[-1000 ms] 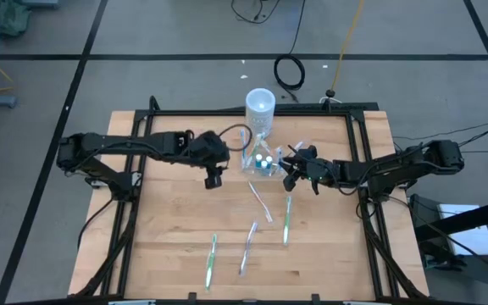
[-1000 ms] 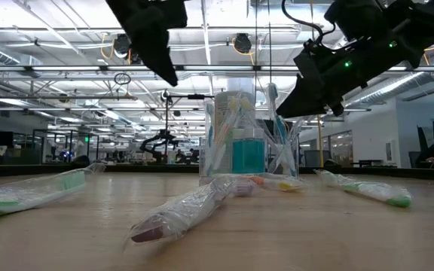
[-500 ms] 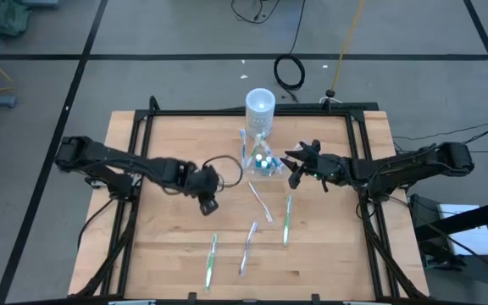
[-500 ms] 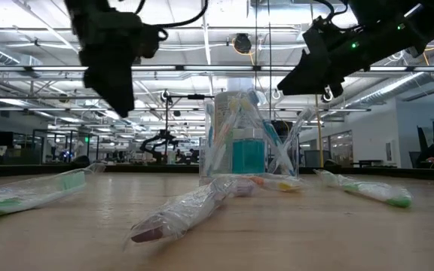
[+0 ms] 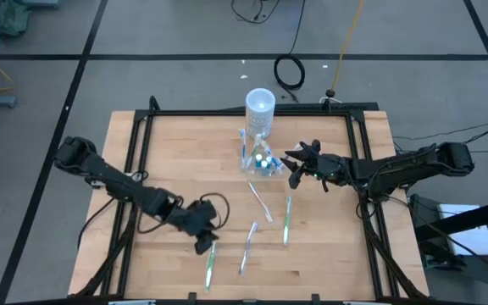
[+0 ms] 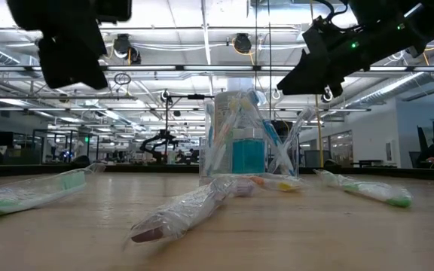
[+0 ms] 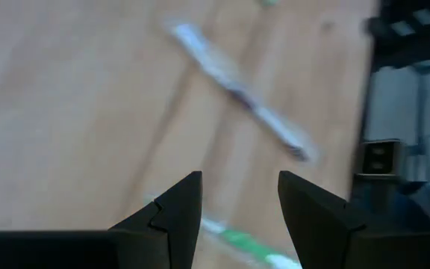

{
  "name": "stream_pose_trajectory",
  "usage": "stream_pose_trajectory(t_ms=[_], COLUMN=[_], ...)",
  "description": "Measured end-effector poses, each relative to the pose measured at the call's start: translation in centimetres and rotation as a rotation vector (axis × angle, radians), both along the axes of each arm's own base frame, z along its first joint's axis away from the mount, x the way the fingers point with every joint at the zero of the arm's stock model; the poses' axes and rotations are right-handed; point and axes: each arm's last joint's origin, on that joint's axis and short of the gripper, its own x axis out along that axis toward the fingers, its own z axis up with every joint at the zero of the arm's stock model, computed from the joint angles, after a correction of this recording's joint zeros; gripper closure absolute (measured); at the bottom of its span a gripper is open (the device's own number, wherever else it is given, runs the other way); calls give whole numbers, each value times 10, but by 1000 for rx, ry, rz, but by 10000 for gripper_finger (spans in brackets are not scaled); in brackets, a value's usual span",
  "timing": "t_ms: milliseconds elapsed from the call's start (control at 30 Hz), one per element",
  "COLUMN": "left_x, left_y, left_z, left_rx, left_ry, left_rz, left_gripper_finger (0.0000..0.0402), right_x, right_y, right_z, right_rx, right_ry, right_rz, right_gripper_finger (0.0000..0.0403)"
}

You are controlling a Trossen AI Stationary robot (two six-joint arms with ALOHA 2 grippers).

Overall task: Pick & Place toothbrushing station
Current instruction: Put the bottom green toothbrush into the transparent organizer

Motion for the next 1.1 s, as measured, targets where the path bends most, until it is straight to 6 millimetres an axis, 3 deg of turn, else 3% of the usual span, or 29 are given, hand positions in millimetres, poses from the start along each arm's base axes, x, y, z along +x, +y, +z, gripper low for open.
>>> stream_pose_trajectory(t_ms=[267,567,700,900,1100], left_x=[-14,-7,0,8,15], left_y=[-29,-45,-46,-36,-25], left_z=[-9,-60,-81,-89,-89], left_rx=[-50,-31,-73,-88,-40], left_ry=[32,186,261,304,284], left_rz=[78,193,223,244,221], left_gripper_finger=[218,218,218,220,285], right_x=[2,3,3,3,3], right_y=[4,8,9,9,9], right_z=[1,1,0,0,1], right_rx=[168,233,236,232,229], right_ry=[-78,-75,-72,-71,-72], right_rz=[113,244,252,253,254], right_gripper_finger=[267,268,269,269,270])
